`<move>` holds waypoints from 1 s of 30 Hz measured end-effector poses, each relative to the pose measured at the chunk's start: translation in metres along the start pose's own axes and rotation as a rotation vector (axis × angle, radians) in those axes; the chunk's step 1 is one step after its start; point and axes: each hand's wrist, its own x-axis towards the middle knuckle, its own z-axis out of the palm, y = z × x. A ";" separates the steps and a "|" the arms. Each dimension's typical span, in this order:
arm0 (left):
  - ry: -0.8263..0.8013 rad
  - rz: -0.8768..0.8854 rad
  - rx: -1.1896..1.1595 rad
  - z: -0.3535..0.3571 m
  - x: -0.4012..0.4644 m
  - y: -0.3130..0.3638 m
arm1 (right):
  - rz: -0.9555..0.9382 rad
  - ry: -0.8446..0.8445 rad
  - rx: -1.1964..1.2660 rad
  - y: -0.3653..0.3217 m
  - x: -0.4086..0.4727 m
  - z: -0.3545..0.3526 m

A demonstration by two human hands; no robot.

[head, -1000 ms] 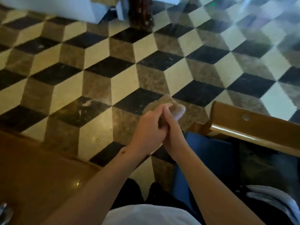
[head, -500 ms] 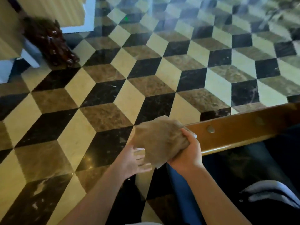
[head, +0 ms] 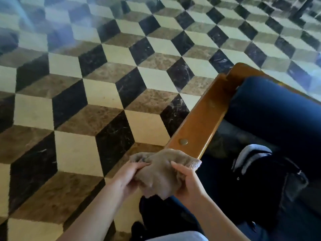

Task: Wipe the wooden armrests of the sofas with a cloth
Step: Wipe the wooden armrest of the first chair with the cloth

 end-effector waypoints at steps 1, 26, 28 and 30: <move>-0.001 -0.025 0.048 0.015 0.014 0.010 | -0.013 0.005 0.056 -0.004 0.010 -0.004; -0.660 -0.477 1.253 0.244 0.327 0.256 | -0.579 0.783 1.218 -0.151 0.185 0.039; -0.635 -0.427 1.492 0.255 0.349 0.274 | -0.592 0.899 1.325 -0.139 0.187 0.060; -0.649 -0.398 1.686 0.269 0.369 0.287 | -0.626 1.021 1.455 -0.124 0.187 0.081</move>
